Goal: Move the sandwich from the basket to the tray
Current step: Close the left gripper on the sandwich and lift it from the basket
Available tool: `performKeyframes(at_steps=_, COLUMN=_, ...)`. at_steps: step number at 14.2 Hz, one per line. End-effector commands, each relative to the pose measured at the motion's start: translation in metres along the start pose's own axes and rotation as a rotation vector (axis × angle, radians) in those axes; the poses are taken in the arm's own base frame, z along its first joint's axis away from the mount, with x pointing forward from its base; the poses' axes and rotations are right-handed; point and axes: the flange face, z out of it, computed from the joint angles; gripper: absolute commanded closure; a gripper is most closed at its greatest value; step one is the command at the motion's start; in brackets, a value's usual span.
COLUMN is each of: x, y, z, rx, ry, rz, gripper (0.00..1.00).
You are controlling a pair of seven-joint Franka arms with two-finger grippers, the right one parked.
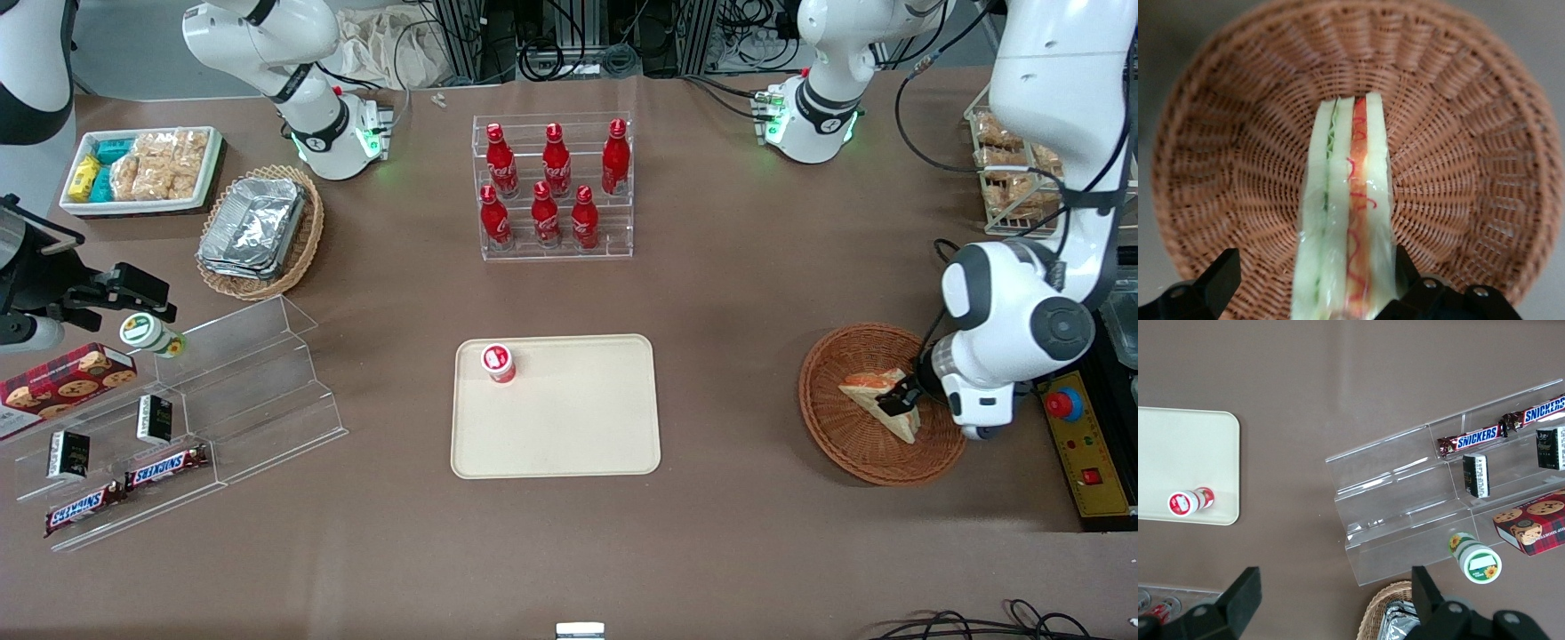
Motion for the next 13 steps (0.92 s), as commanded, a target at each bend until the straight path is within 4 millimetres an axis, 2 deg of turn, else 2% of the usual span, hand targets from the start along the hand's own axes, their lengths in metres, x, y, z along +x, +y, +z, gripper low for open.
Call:
performKeyframes(at_steps=1, x=-0.001, y=0.0, z=0.009, rx=-0.01, ry=0.013, rz=-0.026, gripper=0.0)
performKeyframes(at_steps=2, x=0.0, y=0.0, z=0.008, rx=-0.01, ry=0.014, rz=-0.025, gripper=0.25)
performKeyframes(at_steps=3, x=-0.001, y=0.001, z=0.007, rx=-0.012, ry=0.015, rz=-0.021, gripper=0.72)
performKeyframes(at_steps=4, x=0.0, y=0.001, z=0.003, rx=-0.015, ry=0.02, rz=-0.021, gripper=1.0)
performKeyframes(at_steps=5, x=0.002, y=0.002, z=-0.004, rx=-0.023, ry=0.03, rz=-0.021, gripper=1.0)
performKeyframes(at_steps=6, x=0.003, y=0.004, z=-0.02, rx=-0.032, ry=0.044, rz=-0.004, gripper=1.0)
performKeyframes(at_steps=8, x=-0.002, y=0.005, z=-0.075, rx=-0.025, ry=0.056, rz=0.056, gripper=1.0)
performKeyframes(at_steps=10, x=-0.014, y=0.015, z=-0.135, rx=0.036, ry=-0.012, rz=0.209, gripper=1.0)
performKeyframes(at_steps=12, x=-0.046, y=0.045, z=-0.181, rx=0.061, ry=-0.087, rz=0.412, gripper=1.0)
performKeyframes(at_steps=13, x=-0.064, y=0.061, z=-0.193, rx=0.059, ry=-0.099, rz=0.492, gripper=1.0)
